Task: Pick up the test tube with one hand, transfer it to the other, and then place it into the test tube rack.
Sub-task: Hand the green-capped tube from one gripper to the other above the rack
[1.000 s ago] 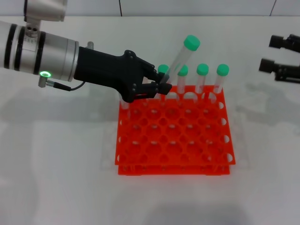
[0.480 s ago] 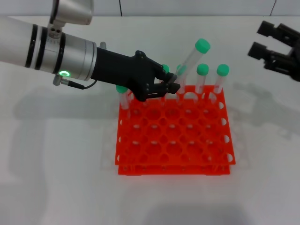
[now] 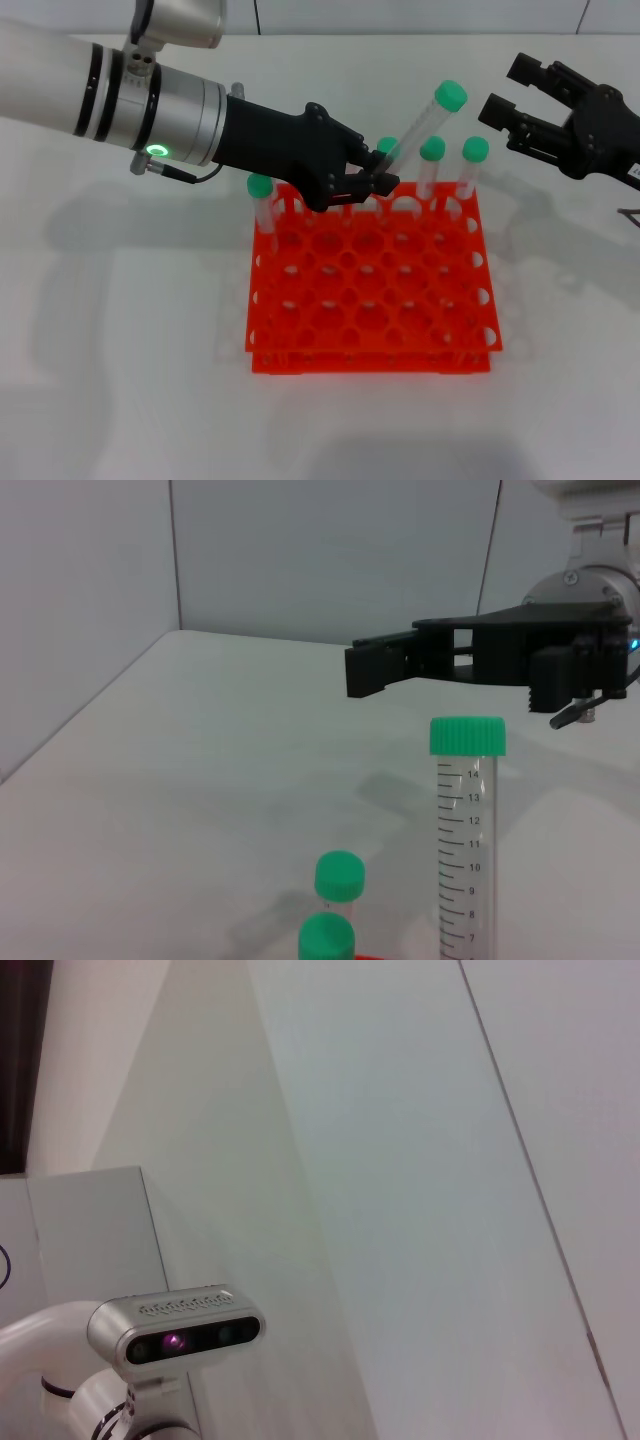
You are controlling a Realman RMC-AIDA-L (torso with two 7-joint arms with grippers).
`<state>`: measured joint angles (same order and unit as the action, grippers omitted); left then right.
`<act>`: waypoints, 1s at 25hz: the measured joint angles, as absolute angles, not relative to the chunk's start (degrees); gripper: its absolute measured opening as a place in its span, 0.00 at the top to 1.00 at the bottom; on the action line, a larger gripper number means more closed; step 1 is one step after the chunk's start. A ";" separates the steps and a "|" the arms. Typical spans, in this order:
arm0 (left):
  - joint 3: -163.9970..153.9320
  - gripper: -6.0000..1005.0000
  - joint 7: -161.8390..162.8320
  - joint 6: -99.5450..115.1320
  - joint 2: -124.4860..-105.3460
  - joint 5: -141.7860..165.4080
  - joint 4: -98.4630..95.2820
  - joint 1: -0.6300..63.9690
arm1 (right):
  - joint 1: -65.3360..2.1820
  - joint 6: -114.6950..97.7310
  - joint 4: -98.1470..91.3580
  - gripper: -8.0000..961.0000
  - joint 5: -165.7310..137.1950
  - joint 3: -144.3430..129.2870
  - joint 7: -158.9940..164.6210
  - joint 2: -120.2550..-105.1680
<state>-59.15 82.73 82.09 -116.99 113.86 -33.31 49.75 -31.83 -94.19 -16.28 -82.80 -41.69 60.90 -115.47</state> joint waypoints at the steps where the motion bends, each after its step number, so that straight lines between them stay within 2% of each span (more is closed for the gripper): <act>1: -59.15 0.81 82.73 82.01 -117.07 113.90 -33.31 49.87 | -31.89 -94.15 -16.15 0.13 -82.64 -41.74 60.72 -115.55; 25: -59.15 0.81 83.41 80.66 -117.88 114.39 -33.31 51.06 | -35.53 -94.82 -12.06 0.15 -82.39 -44.86 57.06 -116.08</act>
<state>-59.15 83.41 80.66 -117.88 114.39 -33.31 51.06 -35.53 -94.82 -12.06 -82.39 -44.86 57.06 -116.08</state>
